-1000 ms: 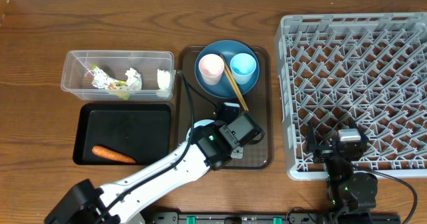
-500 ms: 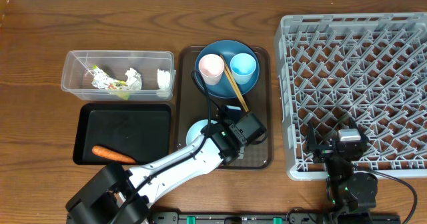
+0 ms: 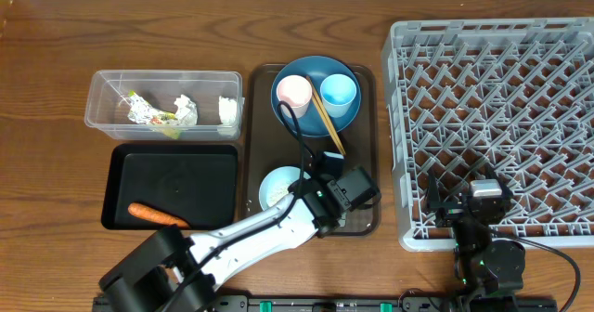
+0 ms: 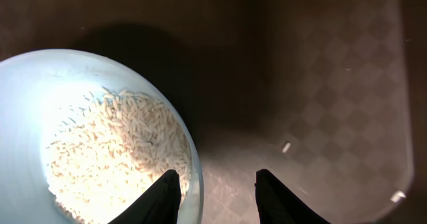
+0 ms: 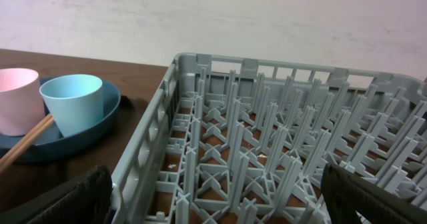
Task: Sort waste into correct bins and load items into the dishwasher rack
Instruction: 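Lower and close the left gripper on the rice bowl rim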
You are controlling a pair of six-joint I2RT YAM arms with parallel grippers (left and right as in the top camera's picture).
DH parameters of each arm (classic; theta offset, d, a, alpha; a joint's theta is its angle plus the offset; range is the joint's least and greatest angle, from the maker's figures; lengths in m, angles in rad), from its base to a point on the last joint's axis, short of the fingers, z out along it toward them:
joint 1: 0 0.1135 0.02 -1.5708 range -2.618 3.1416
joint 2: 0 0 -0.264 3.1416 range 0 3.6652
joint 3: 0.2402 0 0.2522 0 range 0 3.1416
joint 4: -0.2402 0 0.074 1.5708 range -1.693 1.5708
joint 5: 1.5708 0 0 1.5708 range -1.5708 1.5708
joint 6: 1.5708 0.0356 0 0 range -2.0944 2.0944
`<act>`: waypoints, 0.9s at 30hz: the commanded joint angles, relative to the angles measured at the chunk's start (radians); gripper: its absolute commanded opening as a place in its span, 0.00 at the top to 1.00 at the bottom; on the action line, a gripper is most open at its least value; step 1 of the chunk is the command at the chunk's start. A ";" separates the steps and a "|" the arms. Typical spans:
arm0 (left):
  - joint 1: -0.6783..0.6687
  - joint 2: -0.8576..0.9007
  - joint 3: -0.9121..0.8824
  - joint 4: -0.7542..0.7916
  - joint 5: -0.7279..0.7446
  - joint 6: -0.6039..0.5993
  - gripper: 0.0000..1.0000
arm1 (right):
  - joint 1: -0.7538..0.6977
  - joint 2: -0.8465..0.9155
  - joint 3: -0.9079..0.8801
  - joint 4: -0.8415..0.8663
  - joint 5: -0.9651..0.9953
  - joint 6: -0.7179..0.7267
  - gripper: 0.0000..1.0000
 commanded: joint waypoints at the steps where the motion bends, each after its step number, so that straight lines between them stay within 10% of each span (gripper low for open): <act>1: 0.000 0.030 -0.010 0.004 -0.037 -0.008 0.61 | 0.028 0.002 -0.001 -0.004 0.007 -0.009 0.01; 27: 0.000 0.036 -0.031 0.019 -0.064 -0.009 0.65 | 0.028 0.002 -0.001 -0.004 0.007 -0.009 0.01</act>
